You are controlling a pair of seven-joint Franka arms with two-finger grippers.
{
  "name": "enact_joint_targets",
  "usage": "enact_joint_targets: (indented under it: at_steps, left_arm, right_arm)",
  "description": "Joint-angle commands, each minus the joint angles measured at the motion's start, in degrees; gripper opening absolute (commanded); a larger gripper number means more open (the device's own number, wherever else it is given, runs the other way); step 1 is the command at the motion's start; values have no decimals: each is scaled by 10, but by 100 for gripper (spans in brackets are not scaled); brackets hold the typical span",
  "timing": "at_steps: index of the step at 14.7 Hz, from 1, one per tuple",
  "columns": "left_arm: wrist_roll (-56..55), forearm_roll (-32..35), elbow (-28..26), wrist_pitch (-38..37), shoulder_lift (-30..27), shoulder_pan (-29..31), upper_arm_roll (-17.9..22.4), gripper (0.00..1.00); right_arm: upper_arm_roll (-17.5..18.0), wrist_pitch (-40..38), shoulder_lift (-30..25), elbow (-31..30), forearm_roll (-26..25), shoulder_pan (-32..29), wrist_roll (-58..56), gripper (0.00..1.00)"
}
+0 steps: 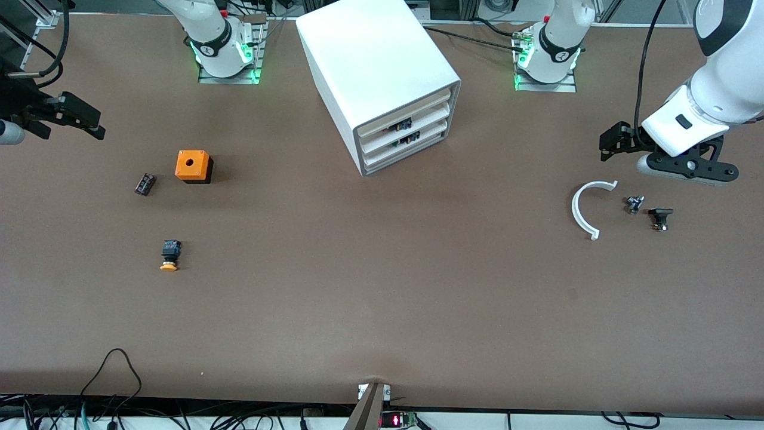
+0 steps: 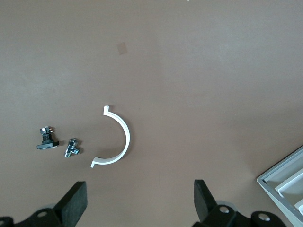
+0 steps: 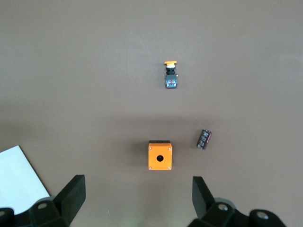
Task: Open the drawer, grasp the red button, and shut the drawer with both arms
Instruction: 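Move the right gripper toward the cabinet while the left gripper reaches the drawer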
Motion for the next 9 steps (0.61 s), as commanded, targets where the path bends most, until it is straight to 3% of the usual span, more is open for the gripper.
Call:
enact_joint_targets:
  at_steps: [1, 9]
  left_arm:
    - [9, 12, 12, -8, 9, 0, -3, 99]
    - [39, 3, 16, -58, 30, -18, -4, 100]
  right_arm:
    - [4, -16, 27, 15, -11, -2, -2, 100]
    - [4, -12, 74, 8, -4, 25, 11, 100]
